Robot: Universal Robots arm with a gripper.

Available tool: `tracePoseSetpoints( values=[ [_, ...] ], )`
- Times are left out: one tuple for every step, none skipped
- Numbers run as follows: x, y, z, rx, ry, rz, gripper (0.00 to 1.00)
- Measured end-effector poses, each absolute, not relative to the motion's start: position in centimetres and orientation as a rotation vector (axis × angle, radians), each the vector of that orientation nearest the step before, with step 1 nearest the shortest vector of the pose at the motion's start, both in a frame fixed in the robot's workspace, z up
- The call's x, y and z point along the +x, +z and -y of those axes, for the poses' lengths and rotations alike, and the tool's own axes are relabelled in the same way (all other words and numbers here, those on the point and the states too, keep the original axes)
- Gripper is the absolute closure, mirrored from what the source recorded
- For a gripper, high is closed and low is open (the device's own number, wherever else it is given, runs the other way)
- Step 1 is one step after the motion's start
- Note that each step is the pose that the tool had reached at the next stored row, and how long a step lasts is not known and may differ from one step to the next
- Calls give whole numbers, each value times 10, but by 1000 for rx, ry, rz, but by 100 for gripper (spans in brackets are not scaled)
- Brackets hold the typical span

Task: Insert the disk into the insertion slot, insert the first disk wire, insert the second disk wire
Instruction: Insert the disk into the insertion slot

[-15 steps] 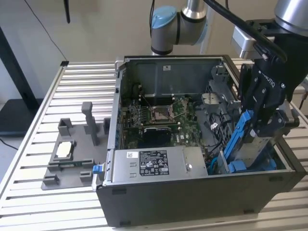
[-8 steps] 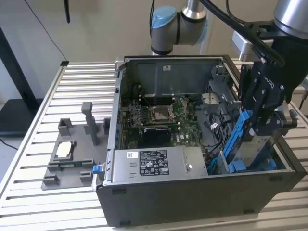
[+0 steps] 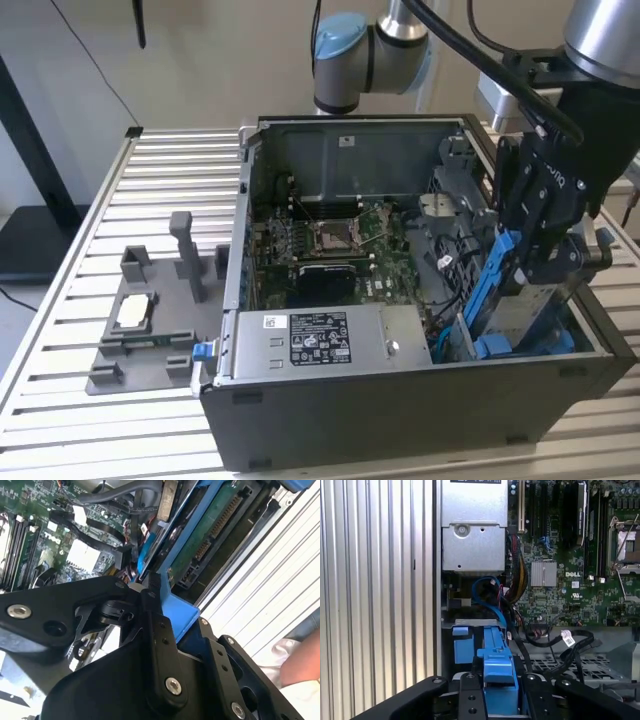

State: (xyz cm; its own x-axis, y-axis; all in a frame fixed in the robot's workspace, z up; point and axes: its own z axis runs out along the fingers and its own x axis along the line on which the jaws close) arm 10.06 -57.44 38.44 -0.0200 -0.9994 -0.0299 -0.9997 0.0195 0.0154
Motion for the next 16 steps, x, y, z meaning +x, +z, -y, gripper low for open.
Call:
tracePoseSetpoints(
  values=[
    [100,384,574,-2192,50,-2236,67],
    [100,384,574,-2192,50,-2235,67],
    [100,384,574,-2191,50,-2235,66],
    [100,385,574,-2191,50,-2235,66],
    [100,385,574,-2190,51,-2234,66],
    [100,386,574,-2189,53,-2232,59],
    [100,387,574,-2186,55,-2230,59],
    [100,387,574,-2183,57,-2227,59],
    [100,387,574,-2180,59,-2224,59],
    [100,387,574,-2176,61,-2220,59],
    [100,388,574,-2169,63,-2213,59],
    [100,388,574,-2166,65,-2208,59],
    [100,388,574,-2162,67,-2205,59],
    [100,389,574,-2159,69,-2201,59],
    [100,389,574,-2157,71,-2199,59],
    [100,390,574,-2154,71,-2196,59]
  ],
)
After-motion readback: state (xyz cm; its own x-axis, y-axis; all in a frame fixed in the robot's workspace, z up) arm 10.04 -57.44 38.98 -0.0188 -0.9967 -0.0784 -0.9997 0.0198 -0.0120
